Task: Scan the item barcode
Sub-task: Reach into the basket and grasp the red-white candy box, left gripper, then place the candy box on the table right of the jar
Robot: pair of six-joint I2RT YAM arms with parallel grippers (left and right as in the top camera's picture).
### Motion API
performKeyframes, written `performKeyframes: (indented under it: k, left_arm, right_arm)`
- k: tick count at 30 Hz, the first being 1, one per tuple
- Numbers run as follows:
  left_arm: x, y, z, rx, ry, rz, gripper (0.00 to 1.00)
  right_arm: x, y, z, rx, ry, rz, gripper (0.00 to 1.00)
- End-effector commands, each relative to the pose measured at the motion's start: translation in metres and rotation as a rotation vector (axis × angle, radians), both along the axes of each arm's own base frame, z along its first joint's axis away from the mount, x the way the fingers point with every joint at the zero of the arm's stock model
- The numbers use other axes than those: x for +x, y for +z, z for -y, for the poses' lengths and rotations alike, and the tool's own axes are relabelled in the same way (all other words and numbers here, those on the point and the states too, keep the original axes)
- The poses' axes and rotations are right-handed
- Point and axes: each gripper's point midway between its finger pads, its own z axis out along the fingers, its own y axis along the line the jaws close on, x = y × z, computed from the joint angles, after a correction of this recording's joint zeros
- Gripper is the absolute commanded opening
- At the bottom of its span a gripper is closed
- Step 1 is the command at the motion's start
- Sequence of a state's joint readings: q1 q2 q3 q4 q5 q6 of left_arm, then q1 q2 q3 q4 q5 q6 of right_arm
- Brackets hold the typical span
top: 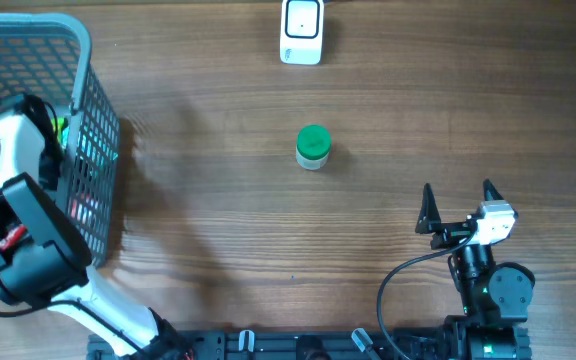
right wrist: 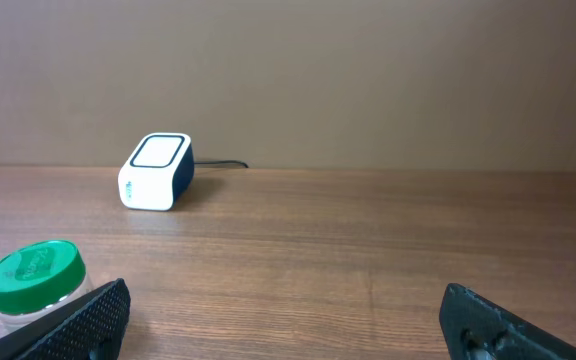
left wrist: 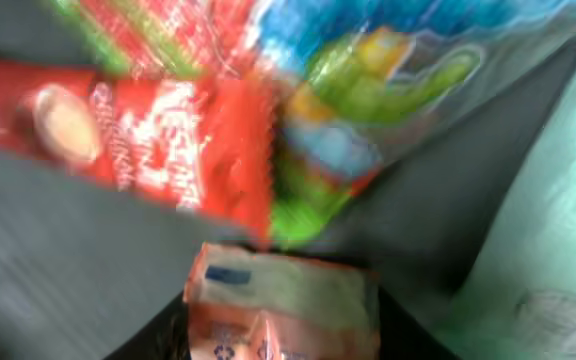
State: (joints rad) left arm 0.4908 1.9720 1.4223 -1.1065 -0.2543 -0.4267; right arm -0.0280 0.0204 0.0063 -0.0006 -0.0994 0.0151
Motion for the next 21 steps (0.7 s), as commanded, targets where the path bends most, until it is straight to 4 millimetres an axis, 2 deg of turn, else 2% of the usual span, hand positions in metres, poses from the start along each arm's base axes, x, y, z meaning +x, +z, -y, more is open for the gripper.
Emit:
performKeyframes:
  k: [1, 4, 6, 7, 9, 11, 13, 15, 16, 17, 20, 21]
  left_arm:
    - [0.043, 0.068, -0.022, 0.066, -0.001, 0.129, 0.41]
    - [0.063, 0.144, -0.033, 0.126, -0.001, 0.242, 0.41]
    - [0.066, 0.217, -0.032, 0.177, -0.004, 0.364, 0.41]
    - [0.064, 0.267, -0.015, 0.159, -0.021, 0.492, 0.41]
    - [0.068, 0.3, 0.007, 0.111, -0.055, 0.625, 0.41]
    - [0.073, 0.343, 0.053, 0.023, -0.155, 0.812, 0.41]
    - [0.073, 0.359, 0.085, -0.02, -0.216, 0.87, 0.41]
    - [0.075, 0.364, 0.128, -0.069, -0.307, 0.88, 0.42]
    - [0.08, 0.363, 0.164, -0.12, -0.387, 0.872, 0.41]
    - [0.084, 0.36, 0.188, -0.157, -0.428, 0.862, 0.42]
    - [0.104, 0.349, 0.281, -0.265, -0.584, 0.855, 0.42]
    - [0.11, 0.342, 0.317, -0.302, -0.648, 0.85, 0.42]
  right_arm:
    - [0.0, 0.002, 0.002, 0.013, -0.01, 0.008, 1.0]
    - [0.0, 0.002, 0.002, 0.013, -0.01, 0.008, 1.0]
    - [0.0, 0.002, 0.002, 0.013, -0.01, 0.008, 1.0]
    - [0.0, 0.002, 0.002, 0.013, -0.01, 0.008, 1.0]
    - [0.0, 0.002, 0.002, 0.013, -0.01, 0.008, 1.0]
    - [0.0, 0.002, 0.002, 0.013, -0.01, 0.008, 1.0]
    - [0.0, 0.002, 0.002, 0.013, -0.01, 0.008, 1.0]
    - [0.0, 0.002, 0.002, 0.013, -0.01, 0.008, 1.0]
    - [0.0, 0.002, 0.002, 0.013, -0.01, 0.008, 1.0]
    - [0.0, 0.002, 0.002, 0.013, -0.01, 0.008, 1.0]
    - [0.0, 0.002, 0.002, 0.013, -0.01, 0.008, 1.0]
    - [0.0, 0.002, 0.002, 0.013, -0.01, 0.008, 1.0]
